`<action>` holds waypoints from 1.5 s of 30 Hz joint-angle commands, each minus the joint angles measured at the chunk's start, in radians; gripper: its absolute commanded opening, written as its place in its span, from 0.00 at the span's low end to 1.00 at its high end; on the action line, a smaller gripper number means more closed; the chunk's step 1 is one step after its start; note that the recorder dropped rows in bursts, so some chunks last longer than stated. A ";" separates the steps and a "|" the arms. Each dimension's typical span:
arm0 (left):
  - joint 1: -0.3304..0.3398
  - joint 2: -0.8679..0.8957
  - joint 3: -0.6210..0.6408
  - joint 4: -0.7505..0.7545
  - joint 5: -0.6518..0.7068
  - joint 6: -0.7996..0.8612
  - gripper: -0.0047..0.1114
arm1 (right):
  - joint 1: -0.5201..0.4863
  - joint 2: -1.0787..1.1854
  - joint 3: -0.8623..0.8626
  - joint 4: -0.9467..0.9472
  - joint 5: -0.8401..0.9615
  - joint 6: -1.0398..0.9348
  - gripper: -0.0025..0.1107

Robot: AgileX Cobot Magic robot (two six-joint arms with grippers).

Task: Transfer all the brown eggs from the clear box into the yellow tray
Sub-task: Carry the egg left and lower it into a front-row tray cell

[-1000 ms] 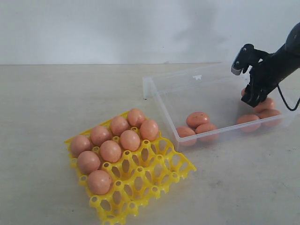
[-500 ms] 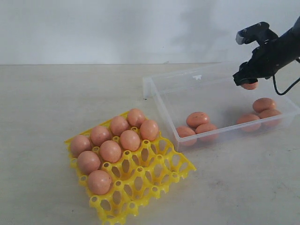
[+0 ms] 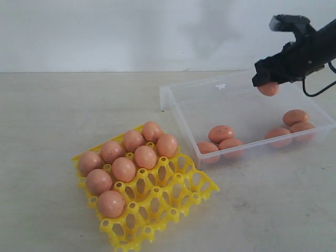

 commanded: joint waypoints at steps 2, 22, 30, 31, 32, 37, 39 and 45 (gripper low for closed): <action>-0.005 -0.003 0.003 -0.002 -0.003 -0.003 0.08 | 0.077 -0.226 0.253 0.206 -0.304 -0.148 0.02; -0.005 -0.003 0.003 -0.002 -0.003 -0.003 0.08 | 0.762 -0.861 0.839 0.209 -0.907 0.453 0.02; -0.005 -0.003 0.003 -0.002 -0.003 -0.003 0.08 | 0.917 -0.927 0.839 -0.015 -0.880 0.490 0.02; -0.005 -0.003 0.003 -0.002 -0.003 -0.003 0.08 | 0.930 -0.927 0.839 -0.036 -0.901 0.502 0.02; -0.005 -0.003 0.003 -0.002 -0.003 -0.003 0.08 | 0.944 -0.927 0.839 -0.059 -0.931 0.515 0.02; -0.005 -0.003 0.003 -0.002 -0.003 -0.003 0.08 | 0.960 -0.925 0.839 -0.198 -1.149 0.692 0.02; -0.005 -0.003 0.003 -0.002 -0.003 -0.003 0.08 | 0.960 -0.925 0.839 -0.218 -1.258 0.761 0.02; -0.005 -0.003 0.003 -0.002 -0.003 -0.003 0.08 | 0.960 -0.886 0.765 -0.373 -1.299 0.992 0.02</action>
